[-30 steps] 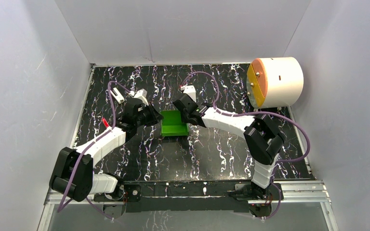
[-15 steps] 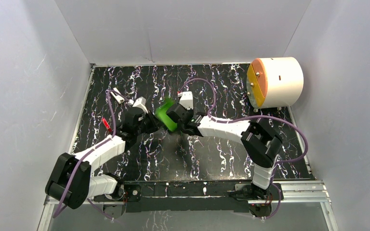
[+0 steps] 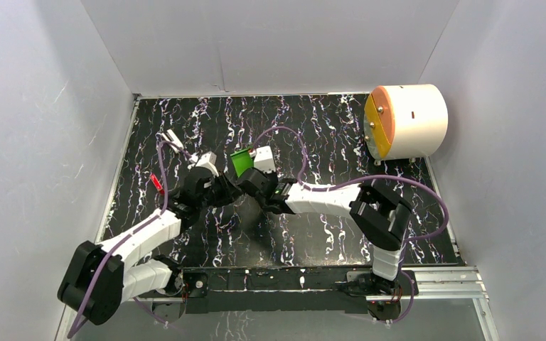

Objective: Fold the paper box

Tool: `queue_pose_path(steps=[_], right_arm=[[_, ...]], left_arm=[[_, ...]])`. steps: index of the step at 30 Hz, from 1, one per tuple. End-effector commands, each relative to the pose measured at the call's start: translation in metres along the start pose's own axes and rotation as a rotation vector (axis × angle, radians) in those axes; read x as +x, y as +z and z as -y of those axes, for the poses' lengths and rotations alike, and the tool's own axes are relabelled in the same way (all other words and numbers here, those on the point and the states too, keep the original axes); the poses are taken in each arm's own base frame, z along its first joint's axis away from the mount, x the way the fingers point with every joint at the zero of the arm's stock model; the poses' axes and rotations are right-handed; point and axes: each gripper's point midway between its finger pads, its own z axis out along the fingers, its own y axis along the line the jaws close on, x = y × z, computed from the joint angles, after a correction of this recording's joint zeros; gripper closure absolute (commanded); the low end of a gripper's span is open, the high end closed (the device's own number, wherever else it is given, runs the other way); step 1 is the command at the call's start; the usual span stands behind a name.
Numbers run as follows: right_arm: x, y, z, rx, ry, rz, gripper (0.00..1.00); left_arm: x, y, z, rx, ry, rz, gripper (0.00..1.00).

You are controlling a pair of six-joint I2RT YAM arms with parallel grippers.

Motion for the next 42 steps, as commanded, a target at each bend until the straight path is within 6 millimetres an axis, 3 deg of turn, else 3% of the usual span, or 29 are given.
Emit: queue_pose_path(steps=[1, 8, 12, 19, 28, 36, 42], right_arm=[[-0.04, -0.009, 0.006, -0.048, -0.296, 0.121, 0.91], [-0.063, -0.015, 0.023, -0.227, -0.725, 0.085, 0.93], [-0.059, -0.019, 0.024, -0.43, -0.877, 0.003, 0.93], [-0.047, -0.018, 0.038, -0.6, -1.05, -0.118, 0.92], [-0.042, -0.001, 0.033, -0.669, -1.096, -0.186, 0.8], [-0.066, -0.017, 0.033, -0.622, -0.976, -0.097, 0.42], [-0.067, -0.015, 0.054, -0.532, -0.816, -0.115, 0.4]], left_arm=[[-0.043, -0.019, 0.013, -0.039, 0.127, 0.095, 0.8], [-0.081, -0.038, 0.005, -0.115, 0.225, 0.133, 0.69], [-0.085, -0.043, 0.011, -0.075, 0.28, 0.105, 0.66], [-0.089, -0.047, 0.013, -0.033, 0.389, 0.062, 0.62], [-0.089, -0.034, 0.022, 0.044, 0.514, -0.032, 0.55], [-0.084, -0.032, 0.023, 0.071, 0.563, -0.067, 0.51], [-0.09, -0.026, 0.022, 0.055, 0.59, -0.08, 0.5]])
